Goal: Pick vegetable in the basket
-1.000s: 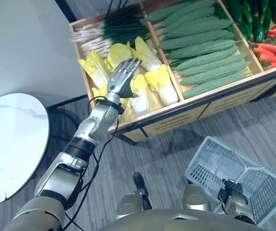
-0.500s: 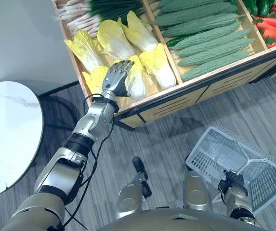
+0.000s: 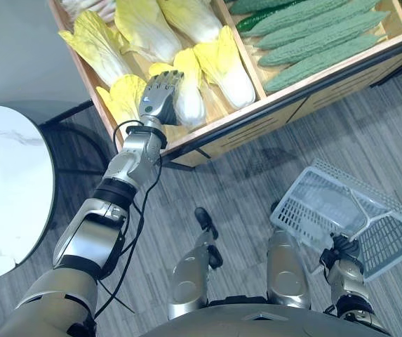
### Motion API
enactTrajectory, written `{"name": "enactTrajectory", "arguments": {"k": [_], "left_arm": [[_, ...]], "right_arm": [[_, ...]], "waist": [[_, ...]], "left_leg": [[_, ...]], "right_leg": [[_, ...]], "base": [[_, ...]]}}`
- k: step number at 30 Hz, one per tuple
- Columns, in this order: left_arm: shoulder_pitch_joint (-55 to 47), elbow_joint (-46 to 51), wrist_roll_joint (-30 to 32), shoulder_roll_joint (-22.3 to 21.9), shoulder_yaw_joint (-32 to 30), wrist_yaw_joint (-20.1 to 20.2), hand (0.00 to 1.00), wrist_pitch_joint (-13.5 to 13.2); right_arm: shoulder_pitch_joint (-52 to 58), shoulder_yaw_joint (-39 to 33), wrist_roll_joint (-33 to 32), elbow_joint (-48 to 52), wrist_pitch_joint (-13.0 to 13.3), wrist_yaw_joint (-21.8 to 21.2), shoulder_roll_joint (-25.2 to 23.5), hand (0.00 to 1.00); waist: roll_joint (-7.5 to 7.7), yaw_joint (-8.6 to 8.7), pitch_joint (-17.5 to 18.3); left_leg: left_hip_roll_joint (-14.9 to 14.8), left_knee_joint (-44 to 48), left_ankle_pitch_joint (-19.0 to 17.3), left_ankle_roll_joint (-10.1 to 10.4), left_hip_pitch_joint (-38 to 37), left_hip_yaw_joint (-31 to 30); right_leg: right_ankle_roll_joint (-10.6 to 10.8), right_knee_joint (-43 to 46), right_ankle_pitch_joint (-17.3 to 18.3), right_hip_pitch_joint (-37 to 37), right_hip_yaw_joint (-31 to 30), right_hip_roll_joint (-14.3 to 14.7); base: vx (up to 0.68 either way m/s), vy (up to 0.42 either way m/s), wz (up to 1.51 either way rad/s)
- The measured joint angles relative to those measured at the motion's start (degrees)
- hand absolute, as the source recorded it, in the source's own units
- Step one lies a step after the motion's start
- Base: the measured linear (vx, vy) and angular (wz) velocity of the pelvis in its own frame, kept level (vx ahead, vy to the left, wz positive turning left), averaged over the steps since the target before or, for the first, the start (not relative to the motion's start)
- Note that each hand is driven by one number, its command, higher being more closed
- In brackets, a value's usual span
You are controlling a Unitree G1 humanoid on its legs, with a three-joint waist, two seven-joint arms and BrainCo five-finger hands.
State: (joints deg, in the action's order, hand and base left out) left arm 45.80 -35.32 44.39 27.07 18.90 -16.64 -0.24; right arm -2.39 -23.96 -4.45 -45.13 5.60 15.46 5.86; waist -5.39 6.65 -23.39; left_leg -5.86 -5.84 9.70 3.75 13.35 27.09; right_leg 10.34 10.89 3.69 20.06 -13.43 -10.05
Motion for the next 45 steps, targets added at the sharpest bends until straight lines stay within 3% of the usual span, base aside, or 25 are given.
{"name": "enactTrajectory", "arguments": {"k": [1, 14, 24, 30, 32, 35, 41, 42, 43, 44, 45], "left_arm": [[0.6, -0.4, 0.0, 0.0, -0.3, 0.0, 1.0, 0.0], [6.3, -3.2, 1.0, -1.8, -1.7, -1.6, 1.0, 0.8], [6.3, 0.3, 2.4, -0.3, 2.7, 0.3, 1.0, -1.4], [0.4, 10.1, 1.7, 5.3, 2.1, 0.0, 1.0, -1.8], [-1.3, 12.2, 1.7, 5.5, 1.2, -0.1, 1.0, -2.4], [-2.7, 12.3, 1.7, 5.8, 0.6, -0.1, 1.0, -2.9], [-6.0, 17.2, 1.7, 4.8, 1.3, -0.1, 1.0, -2.9], [-7.1, 18.1, 1.7, 4.7, 1.5, -0.1, 1.0, -2.9], [-9.8, 20.5, 1.7, 4.7, 1.4, -0.1, 1.0, -2.9], [-12.6, 22.7, 1.7, 4.7, 1.3, 0.0, 1.0, -2.9], [-14.2, 23.8, 1.7, 4.6, 1.3, 0.0, 1.0, -2.9]], "right_arm": [[-0.2, 0.1, 0.0, 0.4, 0.1, 0.1, 0.1, 1.0], [-0.3, 4.0, -1.1, 1.5, 1.1, 0.7, 1.7, 1.0], [0.0, 4.3, -1.0, -2.2, 0.4, -0.1, 1.3, 1.0], [1.3, 1.8, -1.0, -7.9, -0.6, -1.4, 0.7, 1.0], [3.1, 0.4, -1.0, -8.6, -0.9, -1.8, -0.2, 1.0], [4.4, -0.5, -1.0, -9.2, -1.7, -2.1, -0.2, 1.0], [6.8, -2.2, -2.5, -6.2, -2.1, -2.5, -1.7, 1.0], [7.0, -2.2, -2.9, -5.2, -2.2, -2.5, -2.0, 1.0], [7.0, -1.9, -3.2, -3.1, -2.2, -2.3, -2.6, 1.0], [6.9, -1.0, -3.2, -0.6, -2.2, -2.0, -2.6, 1.0], [6.9, -0.6, -3.2, 0.2, -2.0, -1.5, -2.5, 1.0]], "waist": [[0.23, -0.03, -0.4], [0.16, -0.91, -1.0], [0.55, -1.25, -0.8], [1.65, -0.83, 3.7], [1.97, -0.84, 6.1], [2.53, -0.67, 7.0], [4.04, 0.09, 9.5], [4.29, 0.01, 9.7], [4.46, -0.67, 10.2], [4.59, -1.0, 10.4], [4.91, -0.95, 10.7]], "left_leg": [[0.1, 0.0, 0.0, 0.0, 0.2, 0.5], [-0.2, -0.2, 0.0, 0.0, 1.8, 1.5], [-0.8, -0.3, -0.1, 0.1, -2.3, -2.7], [-0.7, -0.3, -0.2, 0.2, -5.3, -5.3], [-0.7, -0.3, -0.2, 0.3, -6.3, -6.0], [-0.5, -0.3, -0.6, 0.6, -9.4, -6.7], [-0.6, -0.2, -1.4, 1.0, -10.2, -5.7], [-1.0, -0.2, -1.5, 1.1, -10.6, -4.9], [-2.0, 0.0, -1.3, 0.8, -11.2, -1.7], [-2.6, 0.1, -1.8, 0.4, -12.3, 2.1], [-2.9, 0.1, -2.1, 0.4, -13.0, 4.0]], "right_leg": [[0.2, 0.0, -0.1, 0.5, -0.5, 0.0], [0.3, -0.3, -0.6, 2.6, -1.6, 0.0], [0.2, -2.8, -0.6, -5.5, 3.7, -0.2], [0.0, -5.3, -0.7, -11.0, 6.1, -0.2], [-0.2, -6.2, -0.7, -13.0, 7.3, -0.2], [-0.8, -6.9, -0.3, -16.6, 8.3, -0.1], [-1.8, -6.8, -0.1, -16.3, 7.9, -0.2], [-2.6, -6.7, -0.3, -16.0, 8.5, -0.3], [-9.0, -4.0, 0.1, -13.3, 16.5, -2.6], [-16.5, -0.2, -0.6, -11.7, 30.9, -7.7], [-19.2, 1.2, -1.9, -11.4, 36.8, -9.9]], "base": [[0.02, 0.003, -0.17], [0.05, 0.001, -0.04], [0.05, -0.012, 0.18], [0.04, -0.022, 0.15], [0.04, -0.018, 0.21], [0.0, -0.004, 0.08], [-0.02, -0.003, -0.05], [0.02, 0.001, -0.86], [0.03, 0.038, -1.28], [0.05, 0.056, -1.42], [0.09, 0.081, -1.71]]}}
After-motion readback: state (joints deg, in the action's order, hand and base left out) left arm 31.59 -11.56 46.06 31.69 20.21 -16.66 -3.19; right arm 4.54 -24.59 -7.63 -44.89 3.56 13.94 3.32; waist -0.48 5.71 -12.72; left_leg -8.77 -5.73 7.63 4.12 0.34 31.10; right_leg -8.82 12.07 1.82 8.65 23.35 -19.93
